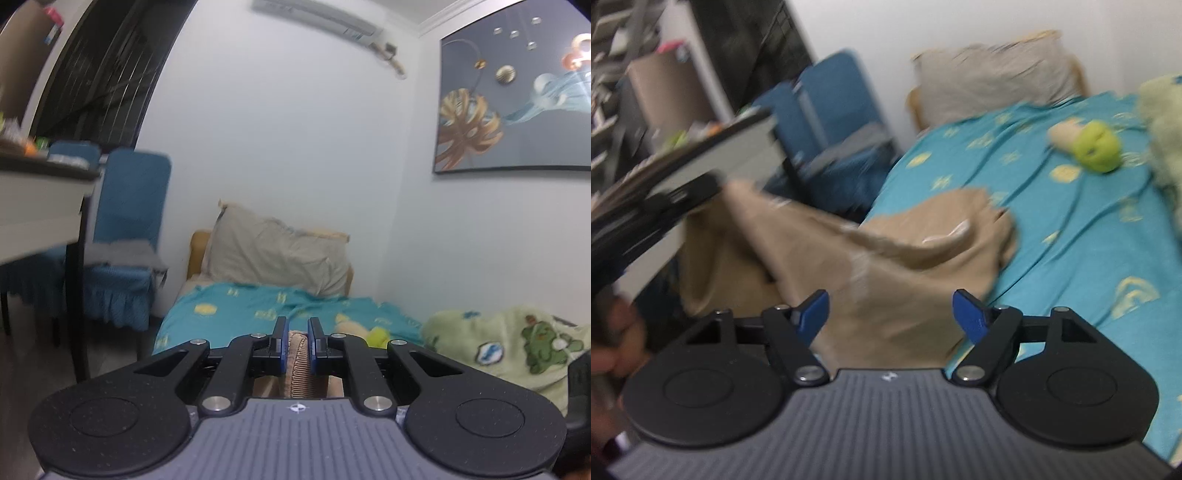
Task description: Fold clothes
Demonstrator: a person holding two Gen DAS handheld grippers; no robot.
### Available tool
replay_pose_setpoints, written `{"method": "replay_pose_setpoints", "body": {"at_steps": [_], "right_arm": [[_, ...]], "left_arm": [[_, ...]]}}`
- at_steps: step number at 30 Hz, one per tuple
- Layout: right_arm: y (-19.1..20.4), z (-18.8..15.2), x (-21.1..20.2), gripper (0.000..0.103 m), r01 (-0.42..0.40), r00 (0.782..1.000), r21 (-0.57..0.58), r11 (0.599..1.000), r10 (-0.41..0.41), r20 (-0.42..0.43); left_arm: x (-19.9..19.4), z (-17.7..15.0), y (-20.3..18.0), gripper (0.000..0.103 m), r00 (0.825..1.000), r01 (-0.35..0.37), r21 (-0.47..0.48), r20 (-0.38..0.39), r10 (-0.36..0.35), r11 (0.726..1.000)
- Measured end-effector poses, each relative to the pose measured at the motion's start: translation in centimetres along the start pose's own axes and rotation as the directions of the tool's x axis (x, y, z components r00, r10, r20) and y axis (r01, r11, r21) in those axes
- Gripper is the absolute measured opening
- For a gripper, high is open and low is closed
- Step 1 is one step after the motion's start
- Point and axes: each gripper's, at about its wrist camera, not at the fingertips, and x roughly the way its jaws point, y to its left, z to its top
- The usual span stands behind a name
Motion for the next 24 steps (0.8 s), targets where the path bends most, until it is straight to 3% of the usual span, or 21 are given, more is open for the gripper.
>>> {"method": "replay_pose_setpoints", "body": {"at_steps": [4, 9, 11, 12, 14, 16, 19, 24], "right_arm": [[1.7, -1.3, 3.1, 0.075, 0.004, 0.994, -0.067, 0.998, -0.011, -0.106], [3.8, -2.9, 6.9, 0.075, -0.001, 0.971, -0.15, 0.989, -0.034, -0.235], [4.1, -3.5, 7.6, 0.07, 0.021, 0.964, -0.174, 0.984, -0.066, -0.256], [4.2, -3.8, 7.9, 0.062, 0.036, 0.961, -0.186, 0.982, -0.085, -0.262], [4.1, -4.0, 7.9, 0.049, 0.069, 0.962, -0.194, 0.979, -0.117, -0.246], [4.0, -4.0, 7.6, 0.028, 0.1, 0.965, -0.188, 0.977, -0.141, -0.22], [3.2, -3.5, 5.8, 0.013, 0.139, 0.976, -0.132, 0.981, -0.159, -0.149], [0.4, -1.7, 3.2, 0.007, 0.225, 0.974, -0.01, 0.974, -0.225, -0.016]], "left_arm": [[0.7, -1.7, 1.9, 0.012, 0.999, -0.032, -0.017, -0.039, 0.031, 0.999], [1.5, -3.2, 3.9, 0.013, 0.993, -0.079, -0.046, -0.088, 0.075, 0.996], [1.9, -3.5, 4.4, 0.013, 0.989, -0.104, -0.06, -0.114, 0.097, 0.993], [2.1, -3.6, 4.6, 0.013, 0.985, -0.118, -0.066, -0.131, 0.108, 0.991], [2.3, -4.1, 4.8, 0.013, 0.979, -0.138, -0.059, -0.159, 0.127, 0.989], [2.4, -4.5, 4.5, 0.014, 0.975, -0.148, -0.042, -0.176, 0.139, 0.988], [2.6, -5.1, 4.0, 0.014, 0.967, -0.159, -0.02, -0.203, 0.151, 0.987], [2.9, -6.4, 3.1, 0.016, 0.956, -0.157, 0.02, -0.249, 0.157, 0.987]]}}
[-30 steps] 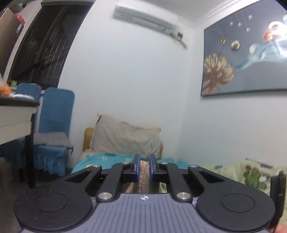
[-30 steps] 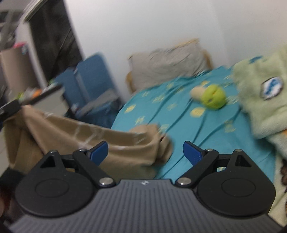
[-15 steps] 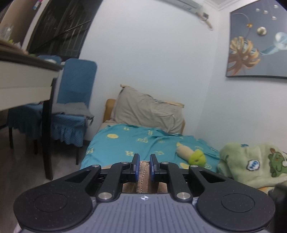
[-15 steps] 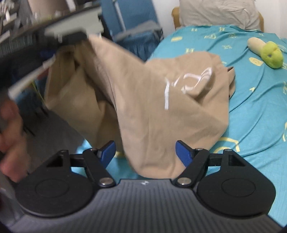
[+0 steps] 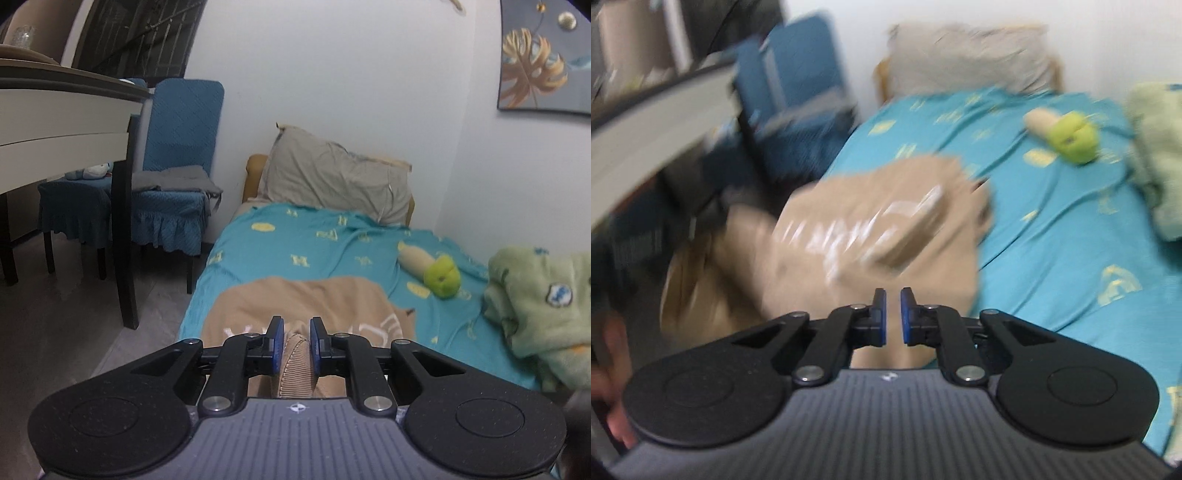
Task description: Fold clothes
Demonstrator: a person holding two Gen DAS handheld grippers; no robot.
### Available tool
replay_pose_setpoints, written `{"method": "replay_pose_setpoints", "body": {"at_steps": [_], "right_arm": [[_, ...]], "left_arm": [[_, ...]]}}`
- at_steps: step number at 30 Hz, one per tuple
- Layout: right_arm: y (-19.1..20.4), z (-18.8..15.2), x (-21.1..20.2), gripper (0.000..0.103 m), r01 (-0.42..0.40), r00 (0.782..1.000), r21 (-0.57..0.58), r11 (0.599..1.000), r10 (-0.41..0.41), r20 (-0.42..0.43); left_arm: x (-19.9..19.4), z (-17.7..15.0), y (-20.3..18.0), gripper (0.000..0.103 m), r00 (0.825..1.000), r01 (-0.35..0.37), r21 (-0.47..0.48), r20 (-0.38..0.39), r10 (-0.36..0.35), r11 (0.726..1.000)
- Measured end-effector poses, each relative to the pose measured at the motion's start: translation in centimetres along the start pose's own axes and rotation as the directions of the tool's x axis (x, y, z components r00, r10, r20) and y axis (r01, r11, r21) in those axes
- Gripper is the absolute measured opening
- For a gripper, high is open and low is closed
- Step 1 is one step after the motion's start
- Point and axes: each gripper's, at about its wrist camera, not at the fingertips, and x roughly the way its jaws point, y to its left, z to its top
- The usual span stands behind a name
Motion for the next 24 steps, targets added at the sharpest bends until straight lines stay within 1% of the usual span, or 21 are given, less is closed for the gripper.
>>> {"method": "replay_pose_setpoints", "body": {"at_steps": [3, 4, 6, 8, 10, 11, 12, 13, 14, 15, 17, 18, 20, 23, 24], "right_arm": [[-2.1, 1.0, -1.1, 0.007, 0.044, 0.996, 0.08, 0.996, -0.05, 0.074], [-2.8, 1.3, -1.1, 0.007, 0.059, 0.994, 0.103, 0.993, -0.068, 0.083], [-4.0, 1.4, -0.7, 0.007, 0.082, 0.994, 0.137, 0.987, -0.092, 0.066], [-4.7, 1.3, -0.6, 0.007, 0.083, 0.993, 0.169, 0.982, -0.095, 0.063], [-5.4, 1.3, -0.5, 0.007, 0.085, 0.993, 0.201, 0.976, -0.099, 0.061], [-5.8, 1.3, -0.4, 0.007, 0.086, 0.993, 0.217, 0.973, -0.1, 0.059], [-6.2, 1.3, -0.4, 0.007, 0.086, 0.993, 0.232, 0.969, -0.102, 0.058], [-6.5, 1.2, -0.3, 0.007, 0.087, 0.993, 0.248, 0.965, -0.104, 0.056], [-6.9, 1.2, -0.3, 0.007, 0.088, 0.993, 0.264, 0.961, -0.106, 0.055], [-7.3, 1.2, -0.2, 0.007, 0.088, 0.993, 0.279, 0.956, -0.107, 0.053], [-8.0, 1.2, -0.1, 0.007, 0.09, 0.993, 0.31, 0.947, -0.11, 0.05], [-8.2, 1.2, -0.1, 0.007, 0.082, 0.994, 0.324, 0.943, -0.101, 0.044], [-8.2, 1.1, -0.1, 0.007, 0.055, 0.997, 0.335, 0.94, -0.071, 0.033], [-7.7, 1.0, -0.3, 0.009, 0.023, 0.999, 0.337, 0.941, -0.034, 0.028], [-7.4, 1.0, -0.4, 0.01, 0.008, 1.0, 0.339, 0.941, -0.017, 0.026]], "left_arm": [[0.4, -0.8, -0.6, 0.018, 0.999, 0.003, 0.028, -0.032, -0.002, 1.0], [0.6, -1.0, -0.8, 0.018, 0.999, 0.003, 0.036, -0.044, -0.001, 0.999], [1.0, -1.3, -1.2, 0.018, 0.998, -0.002, 0.048, -0.068, 0.006, 0.999], [1.2, -1.6, -1.4, 0.02, 0.996, -0.011, 0.06, -0.089, 0.017, 0.998], [1.3, -1.8, -1.6, 0.026, 0.994, -0.019, 0.073, -0.108, 0.027, 0.997], [1.2, -1.8, -1.7, 0.028, 0.992, -0.019, 0.078, -0.12, 0.028, 0.997], [1.2, -1.9, -1.7, 0.032, 0.991, -0.018, 0.083, -0.133, 0.029, 0.996], [1.1, -2.0, -1.8, 0.038, 0.989, -0.016, 0.089, -0.145, 0.029, 0.996], [1.0, -1.9, -1.8, 0.041, 0.987, -0.014, 0.084, -0.161, 0.028, 0.996], [0.8, -1.8, -1.9, 0.043, 0.984, -0.012, 0.079, -0.177, 0.026, 0.997], [0.2, -1.9, -1.9, 0.045, 0.982, -0.013, 0.075, -0.189, 0.027, 0.997], [0.0, -2.0, -1.9, 0.046, 0.978, -0.026, 0.076, -0.207, 0.042, 0.997], [-0.5, -2.1, -1.8, 0.047, 0.967, -0.055, 0.079, -0.244, 0.073, 0.995], [-1.4, -2.5, -0.9, 0.047, 0.948, -0.074, 0.026, -0.309, 0.078, 0.997], [-1.8, -2.5, -0.5, 0.047, 0.945, -0.081, 0.006, -0.317, 0.079, 0.997]]}}
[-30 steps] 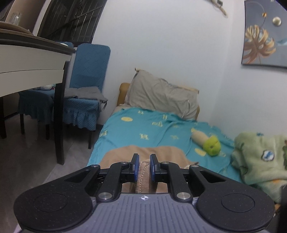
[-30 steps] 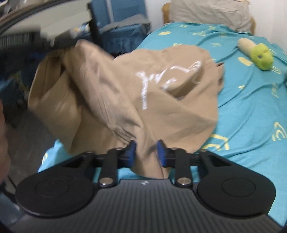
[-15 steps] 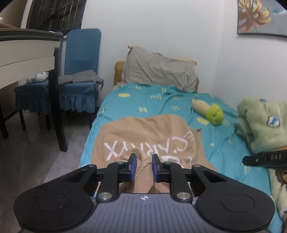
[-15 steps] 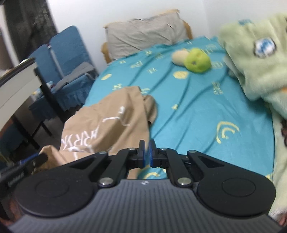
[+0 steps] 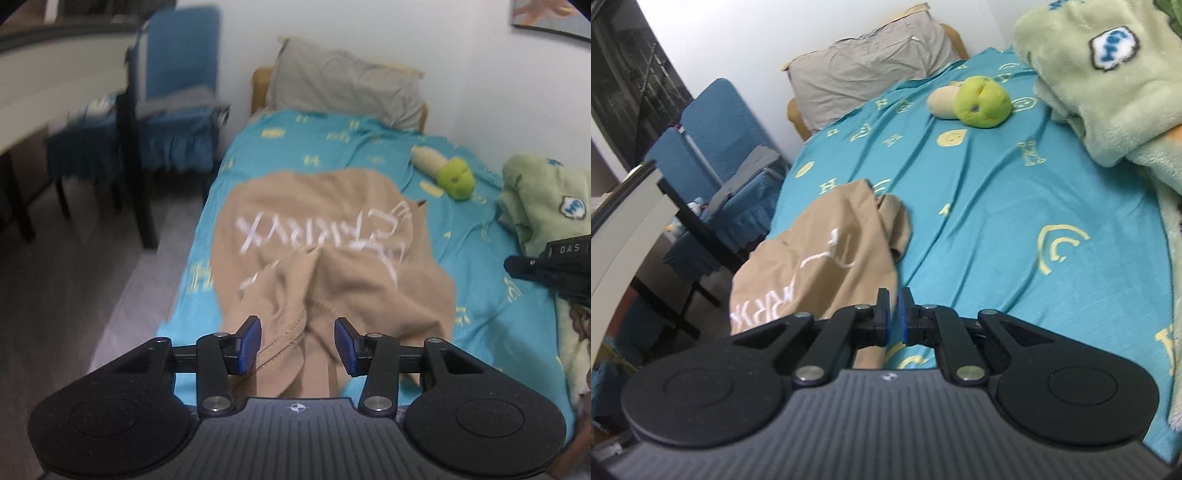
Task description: Fold clothes
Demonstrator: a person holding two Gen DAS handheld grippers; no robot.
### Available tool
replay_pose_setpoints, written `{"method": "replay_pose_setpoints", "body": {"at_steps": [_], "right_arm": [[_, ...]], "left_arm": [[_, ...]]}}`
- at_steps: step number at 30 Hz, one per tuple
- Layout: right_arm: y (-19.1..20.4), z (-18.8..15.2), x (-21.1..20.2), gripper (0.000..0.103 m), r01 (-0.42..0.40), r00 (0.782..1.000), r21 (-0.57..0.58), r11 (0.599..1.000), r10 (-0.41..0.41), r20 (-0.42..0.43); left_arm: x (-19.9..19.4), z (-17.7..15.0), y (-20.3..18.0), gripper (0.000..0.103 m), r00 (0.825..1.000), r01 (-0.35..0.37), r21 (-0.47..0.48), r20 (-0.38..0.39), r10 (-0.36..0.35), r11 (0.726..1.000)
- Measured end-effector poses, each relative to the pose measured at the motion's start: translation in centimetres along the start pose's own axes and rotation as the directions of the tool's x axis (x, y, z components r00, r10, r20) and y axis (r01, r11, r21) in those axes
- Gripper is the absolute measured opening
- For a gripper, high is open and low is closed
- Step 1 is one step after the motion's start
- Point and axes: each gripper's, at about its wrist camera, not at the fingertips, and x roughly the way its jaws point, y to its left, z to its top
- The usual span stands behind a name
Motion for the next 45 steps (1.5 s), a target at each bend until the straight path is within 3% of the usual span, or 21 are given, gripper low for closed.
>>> {"method": "replay_pose_setpoints", "body": {"at_steps": [3, 5, 6, 7, 9, 12, 17, 18, 21, 24, 29, 34, 38, 39, 41, 42, 43, 45], "right_arm": [[0.8, -0.3, 0.0, 0.01, -0.069, 0.997, 0.008, 0.998, 0.069, -0.043], [1.9, -0.7, 0.3, 0.016, -0.137, 0.986, -0.008, 0.991, 0.136, -0.098], [2.7, -1.1, 0.4, 0.032, -0.158, 0.981, -0.038, 0.987, 0.153, -0.117], [3.6, -1.6, 0.4, 0.058, -0.168, 0.98, -0.089, 0.982, 0.156, -0.127], [5.4, -2.7, 0.4, 0.079, -0.187, 0.976, -0.189, 0.964, 0.16, -0.148], [7.9, -4.5, 0.7, 0.078, -0.206, 0.969, -0.342, 0.917, 0.142, -0.202], [9.7, -7.4, 3.4, 0.077, -0.137, 0.957, -0.494, 0.858, -0.014, -0.289], [9.6, -7.5, 3.7, 0.072, -0.118, 0.958, -0.499, 0.859, -0.032, -0.284], [8.9, -6.6, 3.4, 0.023, -0.059, 0.973, -0.458, 0.887, -0.051, -0.225], [7.4, -4.9, 2.3, 0.01, -0.032, 0.987, -0.351, 0.936, -0.025, -0.158], [5.5, -2.3, 0.1, 0.009, 0.009, 1.0, -0.237, 0.971, -0.016, -0.026], [3.4, -0.3, 0.6, 0.01, 0.024, 0.999, -0.142, 0.99, -0.028, -0.026], [1.7, 0.0, 1.9, 0.014, 0.025, 0.995, -0.028, 0.999, -0.028, -0.095], [2.0, 0.0, 1.8, 0.018, 0.02, 0.995, -0.038, 0.999, -0.023, -0.095], [2.8, -0.3, 1.5, 0.046, 0.002, 0.996, -0.074, 0.997, -0.009, -0.092], [3.5, -0.8, 1.3, 0.073, -0.016, 0.996, -0.113, 0.993, 0.007, -0.084], [4.2, -1.2, 1.1, 0.089, -0.034, 0.997, -0.153, 0.988, 0.023, -0.077], [5.7, -2.0, 0.7, 0.086, -0.069, 0.996, -0.23, 0.971, 0.055, -0.064]], "left_arm": [[-0.6, -0.1, 0.6, 0.06, 1.0, -0.013, -0.03, -0.012, 0.013, 0.999], [-0.1, -0.2, 0.5, 0.062, 0.998, -0.039, -0.027, -0.044, 0.037, 0.999], [0.2, -0.3, 0.4, 0.062, 0.997, -0.054, -0.022, -0.064, 0.053, 0.998], [0.5, -0.4, 0.4, 0.062, 0.994, -0.072, -0.017, -0.077, 0.071, 0.997], [1.0, -0.5, 0.6, 0.061, 0.989, -0.109, -0.014, -0.099, 0.107, 0.994], [0.4, -0.5, 1.2, 0.06, 0.986, -0.148, -0.042, -0.083, 0.144, 0.988], [-0.9, 0.0, 2.3, 0.059, 0.983, -0.184, -0.083, -0.004, 0.184, 0.979], [-1.2, 0.1, 2.4, 0.057, 0.983, -0.179, -0.088, 0.013, 0.181, 0.98], [-1.9, 0.5, 2.5, 0.051, 0.984, -0.161, -0.09, 0.065, 0.167, 0.983], [-2.2, 0.7, 1.9, 0.046, 0.983, -0.141, -0.054, 0.11, 0.146, 0.989], [-2.5, 0.8, 0.4, 0.023, 0.988, -0.02, -0.012, 0.156, 0.021, 1.0], [-1.8, 1.1, -0.2, 0.01, 0.974, 0.141, -0.02, 0.181, -0.136, 0.99], [-0.7, 1.7, 0.3, 0.008, 0.962, 0.217, -0.082, 0.187, -0.199, 0.973], [-0.5, 1.7, 0.7, 0.007, 0.96, 0.231, -0.104, 0.188, -0.209, 0.967], [-0.2, 1.8, 1.3, 0.007, 0.954, 0.259, -0.147, 0.192, -0.23, 0.955], [-0.2, 1.8, 1.5, 0.007, 0.951, 0.271, -0.165, 0.196, -0.238, 0.948], [-0.3, 1.8, 1.7, 0.007, 0.949, 0.28, -0.177, 0.201, -0.244, 0.943], [-0.6, 1.7, 1.8, 0.007, 0.943, 0.291, -0.18, 0.219, -0.25, 0.94]]}}
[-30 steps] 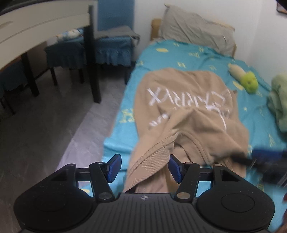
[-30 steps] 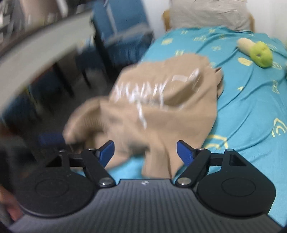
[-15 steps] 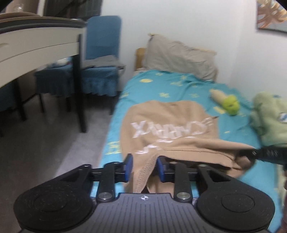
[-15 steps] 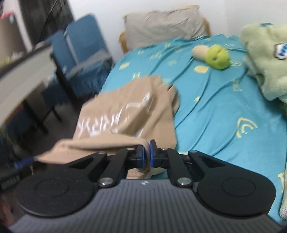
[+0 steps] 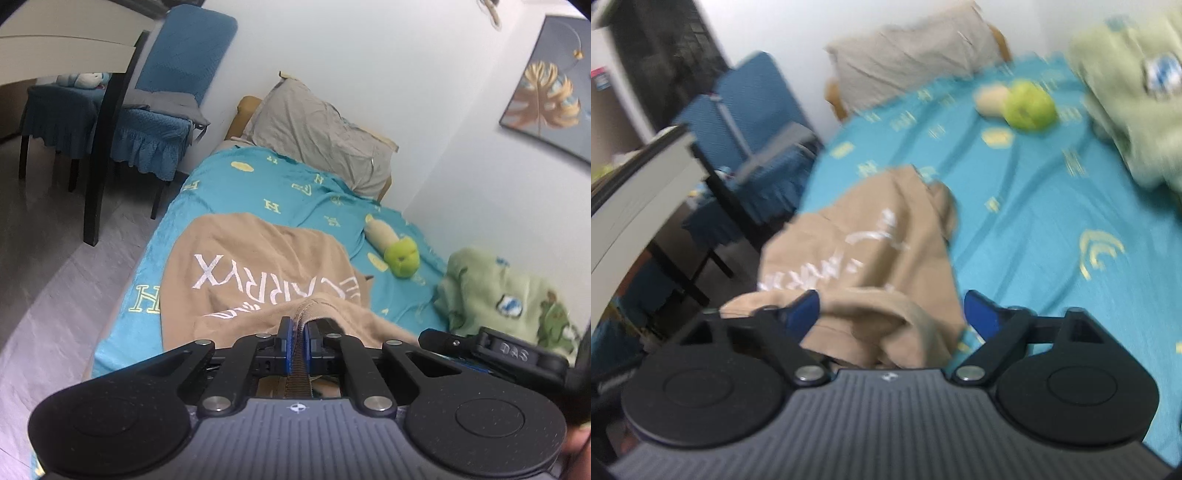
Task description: Fold clothes
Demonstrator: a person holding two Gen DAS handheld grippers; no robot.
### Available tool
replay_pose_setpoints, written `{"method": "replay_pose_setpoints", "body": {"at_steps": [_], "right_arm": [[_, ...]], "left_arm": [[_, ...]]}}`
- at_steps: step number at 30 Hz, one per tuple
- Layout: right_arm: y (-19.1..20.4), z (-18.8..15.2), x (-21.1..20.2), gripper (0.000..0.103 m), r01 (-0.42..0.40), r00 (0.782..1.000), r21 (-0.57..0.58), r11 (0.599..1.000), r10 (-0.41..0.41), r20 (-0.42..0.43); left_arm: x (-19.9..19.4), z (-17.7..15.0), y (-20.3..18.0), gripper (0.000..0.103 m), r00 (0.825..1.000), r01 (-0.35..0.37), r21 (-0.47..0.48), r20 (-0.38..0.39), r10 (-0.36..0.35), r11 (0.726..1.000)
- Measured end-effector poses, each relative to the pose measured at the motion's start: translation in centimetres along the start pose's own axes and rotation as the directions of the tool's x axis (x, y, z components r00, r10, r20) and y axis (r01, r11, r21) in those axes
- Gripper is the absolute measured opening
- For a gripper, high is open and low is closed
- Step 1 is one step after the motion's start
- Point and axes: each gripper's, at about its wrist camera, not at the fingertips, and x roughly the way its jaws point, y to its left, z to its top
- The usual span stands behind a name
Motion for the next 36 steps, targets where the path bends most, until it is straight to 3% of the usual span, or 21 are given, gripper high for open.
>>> {"method": "replay_pose_setpoints", "body": {"at_steps": [5, 10, 12, 16, 18, 21, 22, 24, 28, 32, 34, 36], "right_arm": [[4.0, -1.3, -0.5, 0.086, -0.06, 0.997, -0.208, 0.976, 0.069, 0.036], [6.5, -2.1, 1.3, 0.086, 0.015, 0.998, -0.328, 0.945, 0.008, 0.068], [6.0, -2.0, 2.1, 0.086, 0.079, 0.995, -0.276, 0.958, -0.06, 0.076], [2.7, -1.2, 1.1, 0.086, 0.163, 0.982, -0.046, 0.986, -0.157, 0.107], [1.3, -1.0, -0.8, 0.086, 0.219, 0.957, 0.05, 0.975, -0.224, 0.182], [-0.5, -0.7, -3.2, 0.087, 0.299, 0.902, 0.171, 0.939, -0.337, 0.27], [-1.0, -0.6, -3.3, 0.088, 0.325, 0.89, 0.189, 0.927, -0.367, 0.271], [-2.5, -0.3, -2.1, 0.086, 0.353, 0.904, 0.209, 0.912, -0.39, 0.176], [-3.9, -0.4, -1.3, 0.087, 0.237, 0.953, 0.291, 0.927, -0.281, 0.117], [-0.5, -0.5, -1.3, 0.086, 0.032, 0.988, 0.084, 0.996, -0.044, 0.146], [1.8, -1.1, -1.1, 0.086, -0.066, 0.989, -0.043, 0.997, 0.071, 0.126], [3.8, -1.7, -0.8, 0.086, -0.12, 0.986, -0.135, 0.984, 0.134, 0.101]], "left_arm": [[-0.9, 0.2, -0.5, 0.007, 0.999, 0.024, 0.018, 0.044, -0.025, 1.0], [-1.4, 0.1, -1.0, 0.006, 0.997, 0.025, 0.034, 0.073, -0.028, 0.999], [-1.7, 0.0, -1.3, 0.005, 0.996, 0.009, 0.05, 0.092, -0.013, 0.999], [-2.1, -0.1, -1.9, 0.004, 0.991, -0.022, 0.086, 0.133, 0.01, 0.996], [-2.6, -0.3, -2.9, 0.004, 0.983, -0.042, 0.132, 0.182, 0.017, 0.99], [-3.4, -0.2, -3.2, 0.004, 0.973, -0.046, 0.135, 0.23, 0.014, 0.99], [-3.4, -0.1, -3.1, 0.004, 0.972, -0.049, 0.128, 0.233, 0.018, 0.991], [-3.6, 0.0, -3.0, 0.004, 0.97, -0.055, 0.115, 0.24, 0.026, 0.992], [-3.4, -0.1, -2.9, 0.004, 0.976, -0.058, 0.11, 0.216, 0.033, 0.992], [-3.5, -0.1, -2.8, 0.004, 0.977, -0.006, 0.107, 0.213, -0.017, 0.994], [-3.5, 0.0, -2.5, 0.004, 0.978, 0.019, 0.091, 0.207, -0.038, 0.996], [-3.4, 0.0, -2.2, 0.004, 0.979, 0.048, 0.069, 0.193, -0.06, 0.996]]}}
